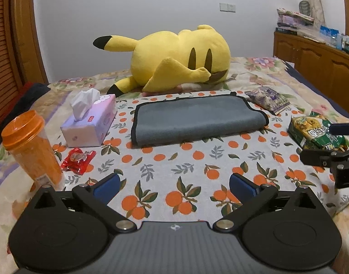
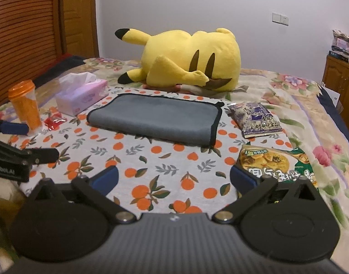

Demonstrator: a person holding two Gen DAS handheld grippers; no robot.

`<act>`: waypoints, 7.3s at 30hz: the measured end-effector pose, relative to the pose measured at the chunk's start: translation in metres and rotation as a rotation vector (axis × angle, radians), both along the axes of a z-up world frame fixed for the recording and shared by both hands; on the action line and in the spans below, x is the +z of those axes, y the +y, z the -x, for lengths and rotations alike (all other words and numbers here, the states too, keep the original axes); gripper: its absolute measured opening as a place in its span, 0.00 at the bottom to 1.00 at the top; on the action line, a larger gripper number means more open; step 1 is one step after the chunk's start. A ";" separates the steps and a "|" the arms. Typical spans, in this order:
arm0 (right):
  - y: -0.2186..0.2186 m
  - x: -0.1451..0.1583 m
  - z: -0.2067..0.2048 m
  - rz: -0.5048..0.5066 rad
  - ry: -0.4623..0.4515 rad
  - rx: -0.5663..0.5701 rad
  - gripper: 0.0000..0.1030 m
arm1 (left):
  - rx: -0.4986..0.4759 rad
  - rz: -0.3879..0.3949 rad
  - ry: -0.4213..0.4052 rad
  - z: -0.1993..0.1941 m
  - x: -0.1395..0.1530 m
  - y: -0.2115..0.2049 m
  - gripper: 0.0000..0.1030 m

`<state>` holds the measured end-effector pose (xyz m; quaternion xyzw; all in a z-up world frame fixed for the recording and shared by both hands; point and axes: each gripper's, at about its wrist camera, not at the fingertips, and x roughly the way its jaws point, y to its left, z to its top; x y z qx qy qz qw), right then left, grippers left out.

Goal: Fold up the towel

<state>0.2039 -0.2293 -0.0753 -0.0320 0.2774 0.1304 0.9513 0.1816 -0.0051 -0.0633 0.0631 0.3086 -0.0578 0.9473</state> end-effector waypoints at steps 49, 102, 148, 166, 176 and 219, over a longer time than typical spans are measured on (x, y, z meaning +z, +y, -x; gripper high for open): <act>-0.013 0.039 0.129 -0.026 -0.041 -0.066 1.00 | 0.056 0.005 -0.027 0.133 0.036 0.001 1.00; -0.029 0.035 0.137 -0.072 -0.137 -0.148 1.00 | 0.059 0.013 -0.206 0.153 0.050 0.006 1.00; -0.035 0.045 0.154 -0.104 -0.284 -0.175 1.00 | 0.058 0.015 -0.318 0.164 0.062 0.008 1.00; -0.035 0.045 0.154 -0.104 -0.283 -0.176 1.00 | 0.058 0.014 -0.318 0.164 0.062 0.008 1.00; -0.035 0.045 0.153 -0.105 -0.283 -0.175 1.00 | 0.058 0.013 -0.319 0.164 0.062 0.008 1.00; -0.035 0.045 0.154 -0.105 -0.283 -0.176 1.00 | 0.059 0.007 -0.323 0.164 0.061 0.010 1.00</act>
